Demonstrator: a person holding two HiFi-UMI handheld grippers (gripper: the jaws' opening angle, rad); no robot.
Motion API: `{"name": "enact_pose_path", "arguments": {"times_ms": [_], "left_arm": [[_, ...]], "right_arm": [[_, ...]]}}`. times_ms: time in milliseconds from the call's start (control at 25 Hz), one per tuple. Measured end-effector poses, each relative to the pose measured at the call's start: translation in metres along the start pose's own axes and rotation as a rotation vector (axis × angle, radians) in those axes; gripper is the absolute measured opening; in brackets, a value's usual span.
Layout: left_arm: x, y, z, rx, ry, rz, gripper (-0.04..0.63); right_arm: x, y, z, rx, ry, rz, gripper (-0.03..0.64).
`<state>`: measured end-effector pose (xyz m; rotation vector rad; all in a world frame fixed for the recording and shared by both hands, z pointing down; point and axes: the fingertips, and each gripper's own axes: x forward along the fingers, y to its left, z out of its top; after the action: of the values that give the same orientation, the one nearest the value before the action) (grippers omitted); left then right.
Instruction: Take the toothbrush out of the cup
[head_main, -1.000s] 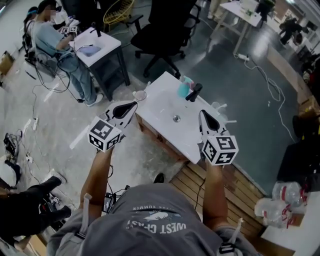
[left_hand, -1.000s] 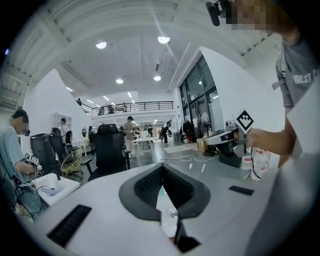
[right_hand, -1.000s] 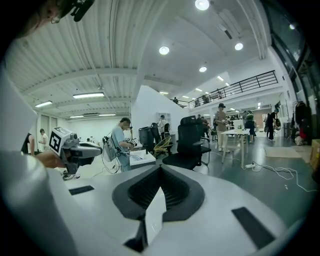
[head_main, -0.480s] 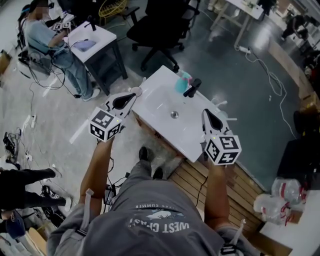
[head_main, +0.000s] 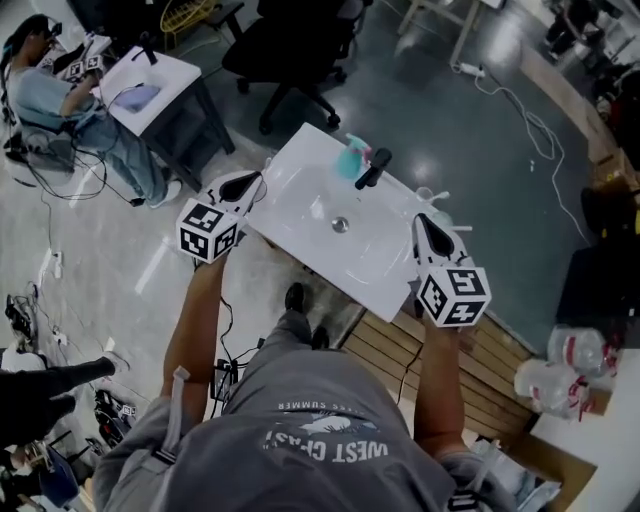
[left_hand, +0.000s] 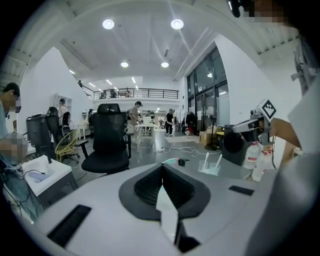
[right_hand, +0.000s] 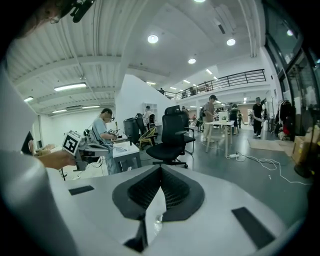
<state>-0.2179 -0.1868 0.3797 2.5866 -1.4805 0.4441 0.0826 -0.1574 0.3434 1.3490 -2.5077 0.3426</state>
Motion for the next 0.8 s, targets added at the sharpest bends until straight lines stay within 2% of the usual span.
{"name": "enact_pose_path", "arguments": {"times_ms": [440,800], "left_arm": [[0.071,0.051,-0.059,-0.024,0.138,-0.017,0.004],[0.108,0.075,-0.106,-0.037,0.247,0.007,0.147]], "right_arm": [[0.034,-0.022,-0.022,0.060,0.072,-0.075,0.009],[0.055,-0.033,-0.035,0.081,0.107,-0.105,0.009]]}}
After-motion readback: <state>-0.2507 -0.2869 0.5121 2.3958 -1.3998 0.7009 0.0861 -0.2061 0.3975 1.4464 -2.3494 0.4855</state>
